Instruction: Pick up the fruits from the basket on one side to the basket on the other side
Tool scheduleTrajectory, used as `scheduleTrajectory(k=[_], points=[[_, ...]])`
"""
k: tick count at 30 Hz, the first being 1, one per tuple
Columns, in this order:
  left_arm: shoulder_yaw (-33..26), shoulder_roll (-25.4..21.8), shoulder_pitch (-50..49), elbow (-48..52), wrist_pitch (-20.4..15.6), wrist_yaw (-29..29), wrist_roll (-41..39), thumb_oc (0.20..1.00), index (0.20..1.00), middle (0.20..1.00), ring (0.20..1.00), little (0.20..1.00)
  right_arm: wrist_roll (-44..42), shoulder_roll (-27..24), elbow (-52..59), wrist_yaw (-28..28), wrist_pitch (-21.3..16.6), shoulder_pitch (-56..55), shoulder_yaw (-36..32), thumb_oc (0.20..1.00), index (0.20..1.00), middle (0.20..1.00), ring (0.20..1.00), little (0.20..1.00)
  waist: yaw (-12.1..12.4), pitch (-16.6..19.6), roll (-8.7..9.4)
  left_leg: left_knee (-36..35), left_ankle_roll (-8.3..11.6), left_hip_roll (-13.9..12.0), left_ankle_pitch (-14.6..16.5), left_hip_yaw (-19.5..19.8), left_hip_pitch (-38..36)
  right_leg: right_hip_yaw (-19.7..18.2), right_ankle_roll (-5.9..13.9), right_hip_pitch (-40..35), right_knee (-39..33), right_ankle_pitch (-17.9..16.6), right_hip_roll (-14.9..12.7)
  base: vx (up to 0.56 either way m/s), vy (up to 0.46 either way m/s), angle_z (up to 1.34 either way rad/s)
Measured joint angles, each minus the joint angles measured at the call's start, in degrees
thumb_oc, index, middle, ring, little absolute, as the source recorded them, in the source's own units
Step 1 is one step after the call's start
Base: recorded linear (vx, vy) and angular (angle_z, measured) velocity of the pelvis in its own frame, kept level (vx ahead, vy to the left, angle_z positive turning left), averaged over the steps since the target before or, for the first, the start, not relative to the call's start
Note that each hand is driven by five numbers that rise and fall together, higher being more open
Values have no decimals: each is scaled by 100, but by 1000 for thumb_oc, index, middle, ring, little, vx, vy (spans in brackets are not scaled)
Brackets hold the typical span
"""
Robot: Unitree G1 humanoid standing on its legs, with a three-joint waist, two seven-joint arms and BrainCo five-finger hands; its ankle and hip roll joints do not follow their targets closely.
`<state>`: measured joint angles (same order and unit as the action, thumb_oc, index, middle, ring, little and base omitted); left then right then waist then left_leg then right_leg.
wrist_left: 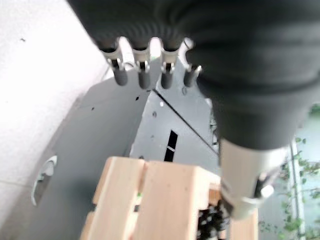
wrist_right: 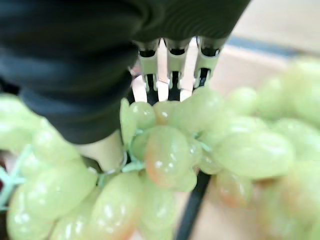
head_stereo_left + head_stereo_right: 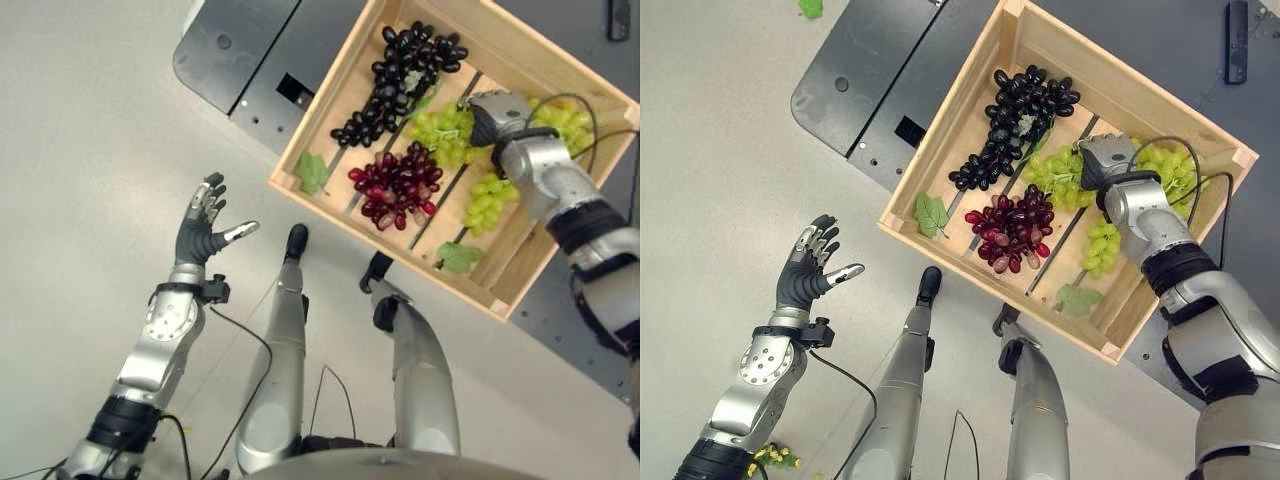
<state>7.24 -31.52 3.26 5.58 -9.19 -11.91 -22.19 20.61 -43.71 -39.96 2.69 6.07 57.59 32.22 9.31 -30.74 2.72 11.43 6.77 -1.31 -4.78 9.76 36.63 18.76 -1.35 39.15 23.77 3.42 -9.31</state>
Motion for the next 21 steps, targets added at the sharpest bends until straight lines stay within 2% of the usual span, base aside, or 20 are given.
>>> scheduleTrajectory(k=[4, 5, 8, 11, 13, 15, 21], points=[[-12, -31, -12, 14, 2, 248, -157, 1000, 1000, 1000, 1000, 1000, -1857, -17, 286, -348, -277, -681, -229, 200, 200, 200, 200, 200, 66, 1, 1, -69, 1, 0, -1, 46, -314, 50, 21, -323, -8, 59, -6, -24, 4, 8], [-20, -61, -41, 26, 2, 378, -236, 1000, 1000, 1000, 1000, 1000, -2668, -156, 593, -570, -324, -1054, -246, 200, 200, 200, 200, 200, 113, 1, 2, -101, 4, -4, -2, 61, -445, 64, 41, -450, -13, 95, -8, -6, 5, 9], [-74, -104, -185, 21, 7, 578, -375, 1000, 1000, 1000, 1000, 1000, -4124, -251, 1182, -1025, -431, -1846, -424, 200, 200, 200, 200, 200, 112, 2, 4, -199, 4, -6, -1, 109, -779, 97, 84, -803, -83, 151, 2, -1, 1, 9], [-155, -117, -228, 47, 4, 634, -389, 1000, 1000, 1000, 1000, 1000, -4894, -186, 1397, -1147, -509, -2270, -586, 200, 200, 200, 200, 200, 112, 2, 3, -289, 1, -14, -3, 119, -965, 106, 104, -977, -140, 167, 12, -4, 1, 2], [-177, -109, -266, 43, 10, 694, -403, 1000, 1000, 1000, 1000, 1000, -5721, 114, 1668, -1127, -528, -2917, -1118, 200, 200, 200, 200, 200, 120, -1, 1, -328, 4, -18, -19, 138, -1201, 177, 90, -1257, -190, 158, 10, -14, 9, 11], [-199, -121, -329, 66, 4, 741, -441, 1000, 1000, 1000, 1000, 1000, -6251, 278, 1934, -1141, -569, -3439, -1316, 200, 200, 200, 200, 200, 113, -1, -3, -453, -1, -37, -18, 138, -1528, 233, 153, -1606, -313, 210, 20, 0, 14, 13], [-301, -113, -321, 97, 7, 783, -450, 1000, 1000, 1000, 1000, 1000, -7227, 829, 2335, -1037, -596, -3905, -1963, 200, 200, 200, 200, 200, 96, -2, -9, -604, -26, -33, -36, 133, -1942, 263, 191, -2011, -417, 233, 17, 12, 31, 3]])
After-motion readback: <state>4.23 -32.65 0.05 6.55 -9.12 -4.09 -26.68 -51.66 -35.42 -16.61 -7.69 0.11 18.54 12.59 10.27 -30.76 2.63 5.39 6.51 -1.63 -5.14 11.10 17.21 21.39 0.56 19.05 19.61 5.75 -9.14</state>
